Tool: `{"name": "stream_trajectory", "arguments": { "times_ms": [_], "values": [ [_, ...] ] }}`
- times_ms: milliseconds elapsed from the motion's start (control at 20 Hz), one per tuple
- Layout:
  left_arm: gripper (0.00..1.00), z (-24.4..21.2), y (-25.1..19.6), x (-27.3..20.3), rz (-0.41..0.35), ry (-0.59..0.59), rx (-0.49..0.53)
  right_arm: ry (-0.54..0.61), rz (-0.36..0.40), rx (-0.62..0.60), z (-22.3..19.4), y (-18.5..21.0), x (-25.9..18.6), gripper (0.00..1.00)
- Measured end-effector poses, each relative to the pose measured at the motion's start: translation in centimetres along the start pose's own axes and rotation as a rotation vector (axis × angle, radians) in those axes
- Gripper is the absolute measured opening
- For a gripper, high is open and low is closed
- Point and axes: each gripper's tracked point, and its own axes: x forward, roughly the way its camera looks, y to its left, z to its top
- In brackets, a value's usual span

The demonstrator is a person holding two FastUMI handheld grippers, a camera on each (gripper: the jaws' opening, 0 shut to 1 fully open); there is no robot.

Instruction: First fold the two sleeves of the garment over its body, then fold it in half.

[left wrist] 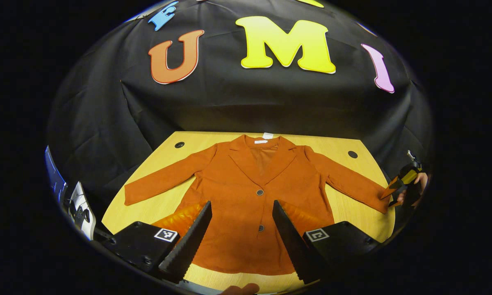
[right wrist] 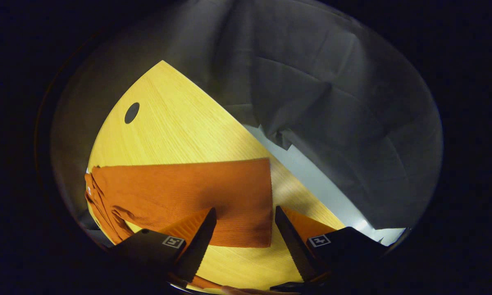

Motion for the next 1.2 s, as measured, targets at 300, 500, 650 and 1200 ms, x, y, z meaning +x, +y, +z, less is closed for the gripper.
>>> {"name": "stream_trajectory", "arguments": {
  "times_ms": [300, 500, 650, 1200],
  "values": [
    [0.97, -0.9, -0.9, 0.1, 0.008, 0.029, -0.035, 0.049, 0.018, -0.089, 0.2, 0.9, -0.3, 0.95],
    [0.97, -1.2, -0.9, -0.3, 0.019, 0.033, -0.037, 0.044, -0.069, -0.123, 1.4, -0.4, -0.2, 0.70],
    [0.97, -1.4, -0.7, -0.1, 0.018, 0.025, -0.048, 0.041, -0.094, -0.101, 1.0, 0.4, 0.2, 0.19],
    [0.97, -1.8, 3.6, 2.4, -0.092, 0.008, -0.013, -0.047, 0.015, -0.082, 0.1, 5.0, -8.3, 0.04]
  ]
}}
